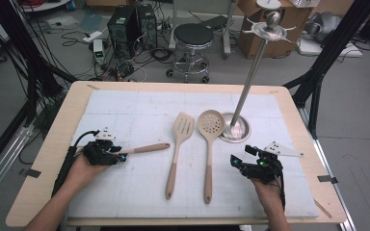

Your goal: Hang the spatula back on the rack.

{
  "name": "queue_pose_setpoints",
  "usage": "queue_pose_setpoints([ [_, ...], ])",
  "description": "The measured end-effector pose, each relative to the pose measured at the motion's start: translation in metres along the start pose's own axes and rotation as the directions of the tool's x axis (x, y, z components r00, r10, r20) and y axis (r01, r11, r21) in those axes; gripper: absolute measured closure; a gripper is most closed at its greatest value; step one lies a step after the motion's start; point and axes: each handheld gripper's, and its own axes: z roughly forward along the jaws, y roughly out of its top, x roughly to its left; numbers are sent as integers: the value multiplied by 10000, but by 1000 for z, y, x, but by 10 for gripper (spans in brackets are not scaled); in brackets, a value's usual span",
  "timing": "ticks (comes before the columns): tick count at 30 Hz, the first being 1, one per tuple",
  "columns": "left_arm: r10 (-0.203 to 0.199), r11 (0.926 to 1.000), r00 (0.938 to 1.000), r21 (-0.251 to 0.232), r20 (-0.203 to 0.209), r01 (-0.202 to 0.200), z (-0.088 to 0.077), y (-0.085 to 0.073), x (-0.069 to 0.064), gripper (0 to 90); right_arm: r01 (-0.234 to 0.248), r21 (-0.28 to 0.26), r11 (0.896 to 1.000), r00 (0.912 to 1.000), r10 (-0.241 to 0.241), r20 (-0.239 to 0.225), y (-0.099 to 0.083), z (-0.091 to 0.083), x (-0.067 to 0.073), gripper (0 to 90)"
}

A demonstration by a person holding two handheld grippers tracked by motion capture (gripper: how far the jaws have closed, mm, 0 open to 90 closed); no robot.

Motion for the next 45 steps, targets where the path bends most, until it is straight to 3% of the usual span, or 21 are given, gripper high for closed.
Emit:
queue_pose_setpoints([
  [2, 116, 9998, 9999, 135, 26, -116, 0, 3, -3, 725, -10, -28, 10000, 10000, 10, -18, 0, -1, 1, 160],
  [7, -13, 9998, 9993, 196, 371, 6, 3, 6, -6, 759, -64, -153, 9999, 10000, 64, -9, 0, -5, 0, 160],
  [11, -110, 9998, 9997, 159, 239, 106, 6, 4, -6, 750, -57, -176, 9998, 10000, 57, 2, 0, -6, -1, 160],
  [14, 260, 9995, 9996, 188, -48, -259, 6, 4, -11, 747, -46, -164, 9999, 10000, 46, -28, 0, -5, 0, 160],
  [22, 301, 9995, 9995, -110, -89, -302, 7, 2, -11, 753, -20, -84, 10000, 10000, 20, -20, 0, -4, 1, 161],
  [25, 599, 9981, 9979, -125, -243, -602, 7, 1, -13, 763, -56, -70, 10000, 10000, 56, -13, 0, -4, 1, 160],
  [27, 551, 9979, 9980, -317, -308, -560, 6, 1, -12, 771, -26, -101, 9999, 10000, 26, -20, 0, -4, 0, 160],
  [29, -11, 9955, 9999, -944, 112, 22, 5, 0, -10, 787, -74, -136, 9999, 10000, 74, 10, 0, -5, 0, 161],
  [33, -211, 9808, 9966, -1914, 801, 362, 3, 5, -15, 786, -62, -149, 9999, 10000, 62, 28, -1, -6, -2, 160],
  [36, -495, 9616, 9913, -2625, 1219, 803, 3, 13, -20, 785, -64, -165, 9998, 10000, 65, 32, -1, -7, -1, 160],
  [39, -689, 9343, 9787, -3314, 1936, 1313, 4, 23, -24, 785, -12, -203, 9998, 10000, 13, 42, -1, -8, -1, 160],
  [43, -724, 8959, 9650, -4088, 2521, 1740, 5, 39, -33, 784, -113, -159, 9998, 9999, 114, 23, -1, -9, -1, 161],
  [45, -716, 8773, 9544, -4369, 2900, 1986, 6, 48, -36, 784, -137, -144, 9998, 9999, 138, 34, -2, -8, -2, 161],
])
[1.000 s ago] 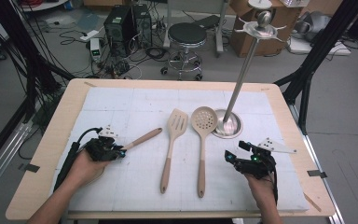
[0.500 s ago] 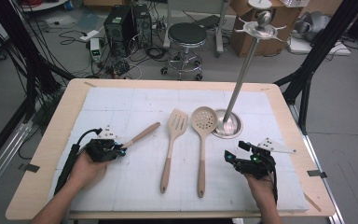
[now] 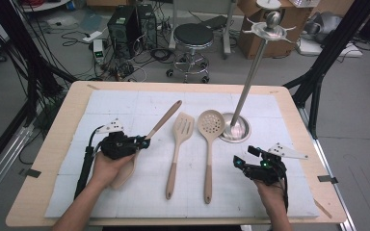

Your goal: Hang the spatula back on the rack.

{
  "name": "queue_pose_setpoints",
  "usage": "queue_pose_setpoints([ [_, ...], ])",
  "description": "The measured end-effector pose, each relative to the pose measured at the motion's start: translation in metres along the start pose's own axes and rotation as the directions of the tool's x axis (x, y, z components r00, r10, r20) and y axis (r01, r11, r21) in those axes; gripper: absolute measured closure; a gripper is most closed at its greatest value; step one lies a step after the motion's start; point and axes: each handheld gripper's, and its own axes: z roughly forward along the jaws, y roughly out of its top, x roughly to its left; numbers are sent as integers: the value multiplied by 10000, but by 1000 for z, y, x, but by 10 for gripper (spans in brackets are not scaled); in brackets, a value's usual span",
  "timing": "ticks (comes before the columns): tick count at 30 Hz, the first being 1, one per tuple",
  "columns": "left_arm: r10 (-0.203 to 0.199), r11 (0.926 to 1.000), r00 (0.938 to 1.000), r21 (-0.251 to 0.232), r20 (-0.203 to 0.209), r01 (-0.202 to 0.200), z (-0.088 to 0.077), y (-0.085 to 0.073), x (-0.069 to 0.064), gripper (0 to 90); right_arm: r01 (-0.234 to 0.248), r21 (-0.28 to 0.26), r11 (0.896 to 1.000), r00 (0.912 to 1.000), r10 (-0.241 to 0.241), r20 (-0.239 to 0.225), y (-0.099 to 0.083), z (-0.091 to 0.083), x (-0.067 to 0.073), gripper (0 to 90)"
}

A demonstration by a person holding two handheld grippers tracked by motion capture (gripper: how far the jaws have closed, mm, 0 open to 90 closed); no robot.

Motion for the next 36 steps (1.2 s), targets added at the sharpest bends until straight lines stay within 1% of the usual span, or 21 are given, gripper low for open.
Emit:
queue_pose_setpoints([
  [3, -144, 9991, 9995, -392, 281, 155, 10, 8, -5, 785, 47, -12, 10000, 10000, -47, -28, 0, 0, 0, 161],
  [4, -179, 9981, 9992, -590, 359, 200, 13, 10, -6, 785, 12, 3, 10000, 10000, -12, -59, 0, 0, 0, 161],
  [5, -290, 9970, 9982, -702, 518, 326, 17, 11, -7, 785, 35, -1, 10000, 10000, -35, -70, 0, 0, 0, 160],
  [7, -298, 9947, 9967, -958, 750, 370, 23, 15, -10, 785, 66, -37, 10000, 9999, -67, -86, 0, 1, 0, 160],
  [9, -210, 9924, 9955, -1187, 923, 319, 28, 20, -13, 785, 76, -25, 10000, 9999, -76, -93, 0, 1, 1, 160],
  [11, -140, 9882, 9942, -1504, 1065, 301, 33, 26, -18, 785, 57, -40, 10000, 9999, -57, -114, 0, 1, 0, 160],
  [13, -115, 9842, 9915, -1736, 1296, 341, 38, 34, -21, 785, 42, -58, 10000, 9999, -43, -135, 0, 1, 0, 160],
  [16, 45, 9797, 9878, -1988, 1554, 268, 45, 47, -27, 785, -8, -51, 10000, 9999, 7, -163, 0, 1, 1, 160],
  [18, 277, 9784, 9854, -2066, 1682, 77, 50, 56, -32, 785, 14, -60, 10000, 9998, -15, -188, 0, 1, 1, 161],
  [21, 412, 9726, 9809, -2326, 1899, 42, 57, 65, -37, 785, -4, -60, 10000, 9998, 3, -205, 0, 1, 1, 160],
  [23, 462, 9702, 9775, -2423, 2057, 52, 63, 71, -39, 784, -9, -85, 10000, 9998, 8, -197, 0, 1, 1, 160],
  [25, 580, 9651, 9740, -2617, 2191, 14, 68, 75, -41, 785, -53, -80, 10000, 9997, 52, -228, 0, 1, 1, 160],
  [27, 604, 9575, 9684, -2883, 2420, 124, 73, 78, -41, 785, -85, -117, 9999, 9996, 82, -276, 0, 1, 1, 160],
  [28, 570, 9560, 9665, -2929, 2501, 194, 76, 80, -41, 785, -76, -116, 9999, 9995, 73, -292, 0, 1, 1, 160],
  [30, 598, 9533, 9659, -3015, 2521, 196, 82, 84, -41, 785, -50, -87, 9999, 9995, 47, -327, 0, 2, 2, 160],
  [31, 571, 9508, 9646, -3086, 2576, 262, 85, 86, -41, 785, -56, -68, 10000, 9995, 54, -321, 0, 2, 2, 160],
  [33, 575, 9476, 9609, -3179, 2710, 330, 91, 92, -41, 785, -33, -71, 10000, 9995, 30, -327, 0, 2, 2, 160],
  [35, 645, 9455, 9572, -3239, 2821, 317, 97, 99, -42, 785, -116, -81, 9999, 9994, 113, -334, 0, 2, 1, 161],
  [36, 673, 9444, 9557, -3274, 2866, 317, 100, 102, -43, 785, -66, -118, 9999, 9994, 62, -340, 0, 2, 1, 160],
])
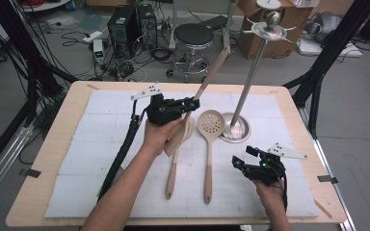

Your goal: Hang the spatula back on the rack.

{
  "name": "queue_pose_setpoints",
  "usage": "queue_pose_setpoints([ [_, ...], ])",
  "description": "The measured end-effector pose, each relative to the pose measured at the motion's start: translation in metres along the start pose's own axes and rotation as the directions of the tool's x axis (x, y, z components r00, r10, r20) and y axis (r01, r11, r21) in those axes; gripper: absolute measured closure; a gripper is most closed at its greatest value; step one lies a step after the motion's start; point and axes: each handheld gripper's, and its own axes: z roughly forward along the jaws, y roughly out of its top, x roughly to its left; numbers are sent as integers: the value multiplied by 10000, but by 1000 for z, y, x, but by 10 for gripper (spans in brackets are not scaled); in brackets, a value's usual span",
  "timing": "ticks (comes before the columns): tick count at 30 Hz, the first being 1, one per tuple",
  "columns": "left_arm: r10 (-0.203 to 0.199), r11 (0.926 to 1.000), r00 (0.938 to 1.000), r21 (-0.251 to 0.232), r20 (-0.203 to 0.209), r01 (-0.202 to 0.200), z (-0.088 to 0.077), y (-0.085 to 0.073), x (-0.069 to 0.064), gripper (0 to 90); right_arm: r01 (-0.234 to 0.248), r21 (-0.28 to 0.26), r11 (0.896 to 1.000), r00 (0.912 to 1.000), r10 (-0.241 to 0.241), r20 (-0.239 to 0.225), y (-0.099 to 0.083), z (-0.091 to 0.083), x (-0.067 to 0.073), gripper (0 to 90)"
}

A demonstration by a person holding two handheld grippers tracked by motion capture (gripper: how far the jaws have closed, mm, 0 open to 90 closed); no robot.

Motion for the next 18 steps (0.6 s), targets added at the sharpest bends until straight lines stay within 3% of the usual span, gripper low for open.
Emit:
queue_pose_setpoints([
  [9, -43, 9990, 9983, -445, 584, 69, 29, 23, -3, 785, -75, -140, 9999, 10000, 76, 33, 0, -4, -1, 160],
  [15, 85, 9990, 9986, -436, 530, -62, 35, 34, -4, 785, -85, -200, 9998, 10000, 85, 35, 0, -6, -1, 160],
  [18, -77, 9993, 9983, -356, 579, 98, 35, 33, 1, 785, -105, -235, 9997, 9999, 106, 54, 0, -7, -1, 160],
])
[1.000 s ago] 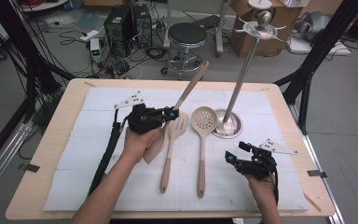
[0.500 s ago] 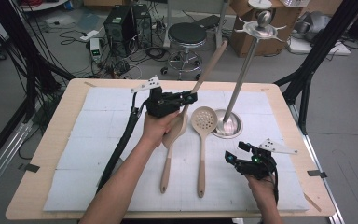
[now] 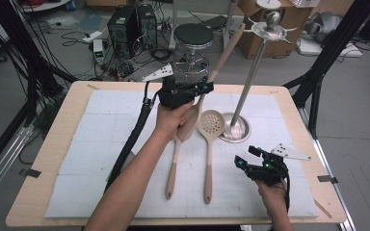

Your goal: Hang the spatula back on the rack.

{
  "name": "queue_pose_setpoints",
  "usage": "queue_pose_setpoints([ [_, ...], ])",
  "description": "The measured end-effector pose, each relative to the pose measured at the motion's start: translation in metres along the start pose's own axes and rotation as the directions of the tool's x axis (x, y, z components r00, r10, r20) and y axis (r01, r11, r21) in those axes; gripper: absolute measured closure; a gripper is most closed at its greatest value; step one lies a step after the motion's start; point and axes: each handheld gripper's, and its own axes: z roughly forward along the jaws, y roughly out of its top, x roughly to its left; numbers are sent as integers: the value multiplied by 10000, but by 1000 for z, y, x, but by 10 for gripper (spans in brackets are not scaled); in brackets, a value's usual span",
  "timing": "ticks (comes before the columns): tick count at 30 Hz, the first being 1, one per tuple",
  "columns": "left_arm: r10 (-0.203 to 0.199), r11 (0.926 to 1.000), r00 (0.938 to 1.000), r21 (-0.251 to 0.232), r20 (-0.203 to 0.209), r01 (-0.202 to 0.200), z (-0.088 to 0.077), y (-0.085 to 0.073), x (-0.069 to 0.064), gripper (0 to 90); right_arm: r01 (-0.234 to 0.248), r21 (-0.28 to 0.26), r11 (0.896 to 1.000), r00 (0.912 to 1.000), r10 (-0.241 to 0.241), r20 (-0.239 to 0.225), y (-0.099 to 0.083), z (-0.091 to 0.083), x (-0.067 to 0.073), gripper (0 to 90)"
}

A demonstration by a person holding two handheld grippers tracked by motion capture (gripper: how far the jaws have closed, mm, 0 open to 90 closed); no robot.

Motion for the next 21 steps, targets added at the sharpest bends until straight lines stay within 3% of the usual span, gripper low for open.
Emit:
queue_pose_setpoints([
  [13, -402, 9991, 9952, 147, 894, 390, 4, -8, 8, 785, 5, 16, 10000, 10000, -5, 41, 0, -1, -1, 161],
  [21, -330, 9989, 9959, 357, 847, 300, 7, -9, 4, 785, 12, -1, 10000, 10000, -12, 45, 0, -2, -1, 161],
])
